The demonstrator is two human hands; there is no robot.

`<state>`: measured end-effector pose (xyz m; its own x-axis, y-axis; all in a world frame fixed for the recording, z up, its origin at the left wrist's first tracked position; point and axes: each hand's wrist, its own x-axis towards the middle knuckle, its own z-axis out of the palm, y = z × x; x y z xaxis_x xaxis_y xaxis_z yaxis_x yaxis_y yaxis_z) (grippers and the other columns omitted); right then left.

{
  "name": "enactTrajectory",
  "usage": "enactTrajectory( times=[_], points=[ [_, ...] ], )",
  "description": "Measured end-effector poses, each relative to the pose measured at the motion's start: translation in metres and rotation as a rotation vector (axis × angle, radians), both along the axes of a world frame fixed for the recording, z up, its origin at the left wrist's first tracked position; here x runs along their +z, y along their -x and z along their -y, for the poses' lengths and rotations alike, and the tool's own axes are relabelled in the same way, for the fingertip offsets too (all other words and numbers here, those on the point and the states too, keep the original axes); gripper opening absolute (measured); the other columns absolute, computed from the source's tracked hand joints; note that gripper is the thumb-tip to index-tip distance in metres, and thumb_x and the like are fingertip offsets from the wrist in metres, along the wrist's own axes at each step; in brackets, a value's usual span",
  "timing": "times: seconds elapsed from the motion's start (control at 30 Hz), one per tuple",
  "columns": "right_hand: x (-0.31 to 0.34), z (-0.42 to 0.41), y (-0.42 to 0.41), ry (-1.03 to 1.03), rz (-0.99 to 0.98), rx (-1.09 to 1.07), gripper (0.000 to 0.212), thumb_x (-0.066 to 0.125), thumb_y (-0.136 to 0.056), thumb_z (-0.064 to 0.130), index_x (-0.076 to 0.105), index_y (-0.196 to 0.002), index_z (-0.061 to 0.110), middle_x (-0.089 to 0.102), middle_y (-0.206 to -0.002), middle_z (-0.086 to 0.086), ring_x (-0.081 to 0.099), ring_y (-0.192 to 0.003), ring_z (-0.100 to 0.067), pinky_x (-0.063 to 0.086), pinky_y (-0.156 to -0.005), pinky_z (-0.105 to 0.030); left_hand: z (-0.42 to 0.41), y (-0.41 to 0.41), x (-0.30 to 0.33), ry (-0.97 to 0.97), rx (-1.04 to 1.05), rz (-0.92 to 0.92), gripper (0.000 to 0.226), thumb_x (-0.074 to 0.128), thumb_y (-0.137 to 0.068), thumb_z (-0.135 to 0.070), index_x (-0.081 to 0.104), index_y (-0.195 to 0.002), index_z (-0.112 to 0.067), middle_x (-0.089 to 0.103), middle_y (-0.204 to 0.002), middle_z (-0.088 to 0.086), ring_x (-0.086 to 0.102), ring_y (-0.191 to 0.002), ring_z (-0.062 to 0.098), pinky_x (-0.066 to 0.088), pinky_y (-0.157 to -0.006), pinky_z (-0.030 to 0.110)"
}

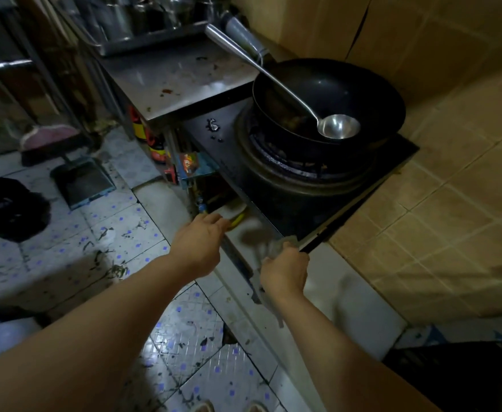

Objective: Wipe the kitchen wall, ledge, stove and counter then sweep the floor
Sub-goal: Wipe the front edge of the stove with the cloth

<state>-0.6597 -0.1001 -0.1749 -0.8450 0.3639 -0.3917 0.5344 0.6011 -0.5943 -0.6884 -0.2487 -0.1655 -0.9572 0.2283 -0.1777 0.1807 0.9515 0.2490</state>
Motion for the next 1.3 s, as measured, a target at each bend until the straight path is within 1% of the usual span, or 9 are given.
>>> enactTrajectory(
  times=[0.07, 0.13, 0.2, 0.27, 0.37, 0.47, 0.67, 0.97, 1.3],
  points=[
    [0.005, 0.007, -0.002, 0.011, -0.028, 0.087, 0.03, 0.056, -0.09, 0.007, 0.057, -0.119, 0.007, 0.056, -0.12, -0.015, 0.06, -0.1, -0.027, 0.049, -0.079, -0.028, 0.009, -0.002, 0.005, -0.013, 0.01, 0.002, 0.06, 0.048, -0.086, 0.0, 0.037, -0.14, -0.021, 0.041, -0.141, 0.0, 0.037, -0.128, 0.02, 0.039, -0.101, 0.034],
    [0.012, 0.021, -0.003, -0.004, -0.088, 0.121, 0.027, 0.057, -0.087, 0.008, 0.059, -0.114, 0.007, 0.061, -0.113, -0.015, 0.059, -0.101, -0.027, 0.051, -0.083, -0.031, 0.021, -0.004, 0.013, -0.019, 0.026, 0.006, 0.062, 0.048, -0.086, 0.001, 0.034, -0.142, -0.021, 0.039, -0.144, 0.0, 0.034, -0.132, 0.021, 0.038, -0.105, 0.035],
    [0.018, 0.033, -0.001, 0.025, -0.145, 0.12, 0.035, 0.058, -0.087, 0.008, 0.056, -0.122, 0.009, 0.056, -0.117, -0.011, 0.056, -0.103, -0.024, 0.05, -0.09, -0.034, 0.036, -0.005, 0.022, -0.017, 0.036, -0.003, 0.062, 0.049, -0.087, -0.001, 0.032, -0.143, -0.021, 0.038, -0.145, 0.0, 0.033, -0.133, 0.021, 0.038, -0.104, 0.036],
    [0.03, 0.042, 0.004, 0.094, -0.142, 0.111, 0.042, 0.055, -0.09, 0.006, 0.05, -0.131, 0.012, 0.049, -0.122, -0.004, 0.054, -0.102, -0.018, 0.046, -0.092, -0.027, 0.05, -0.006, 0.032, -0.023, 0.046, -0.017, 0.061, 0.049, -0.088, -0.002, 0.032, -0.143, -0.022, 0.038, -0.145, 0.0, 0.033, -0.133, 0.021, 0.038, -0.103, 0.037],
    [0.05, 0.054, 0.011, 0.151, -0.13, 0.142, 0.044, 0.05, -0.093, 0.007, 0.043, -0.136, 0.011, 0.041, -0.136, -0.01, 0.052, -0.107, -0.021, 0.044, -0.092, -0.028, 0.073, -0.007, 0.048, -0.024, 0.079, -0.039, 0.058, 0.049, -0.088, -0.003, 0.035, -0.141, -0.022, 0.041, -0.143, 0.0, 0.036, -0.13, 0.022, 0.039, -0.101, 0.037],
    [0.064, 0.064, 0.019, 0.039, -0.161, 0.272, 0.052, 0.052, -0.093, 0.008, 0.037, -0.143, 0.014, 0.032, -0.14, -0.008, 0.046, -0.116, -0.021, 0.035, -0.099, -0.024, 0.093, -0.006, 0.059, -0.015, 0.108, -0.044, 0.056, 0.049, -0.089, -0.006, 0.035, -0.141, -0.021, 0.041, -0.141, 0.0, 0.038, -0.129, 0.022, 0.04, -0.101, 0.037],
    [0.075, 0.084, 0.044, 0.015, -0.147, 0.361, 0.054, 0.056, -0.092, 0.007, 0.037, -0.143, 0.009, 0.032, -0.14, -0.011, 0.045, -0.12, -0.025, 0.034, -0.105, -0.027, 0.118, 0.001, 0.07, 0.022, 0.197, -0.008, 0.055, 0.048, -0.09, -0.006, 0.034, -0.142, -0.021, 0.039, -0.144, 0.001, 0.038, -0.13, 0.023, 0.042, -0.097, 0.038],
    [0.078, 0.097, 0.112, 0.021, -0.195, 0.508, 0.048, 0.057, -0.091, 0.006, 0.044, -0.137, 0.008, 0.035, -0.138, -0.011, 0.043, -0.122, -0.023, 0.032, -0.102, -0.022, 0.123, 0.043, 0.073, -0.011, 0.339, 0.023, 0.059, 0.05, -0.091, -0.008, 0.03, -0.145, -0.021, 0.035, -0.148, 0.001, 0.033, -0.134, 0.023, 0.038, -0.104, 0.04],
    [0.086, 0.103, 0.176, -0.025, -0.247, 0.499, 0.047, 0.056, -0.092, 0.009, 0.043, -0.137, 0.01, 0.033, -0.141, -0.009, 0.042, -0.122, -0.022, 0.035, -0.1, -0.024, 0.123, 0.104, 0.081, -0.022, 0.314, -0.005, 0.061, 0.054, -0.091, -0.013, 0.029, -0.146, -0.021, 0.034, -0.149, 0.001, 0.034, -0.134, 0.023, 0.037, -0.105, 0.039]
  ],
)
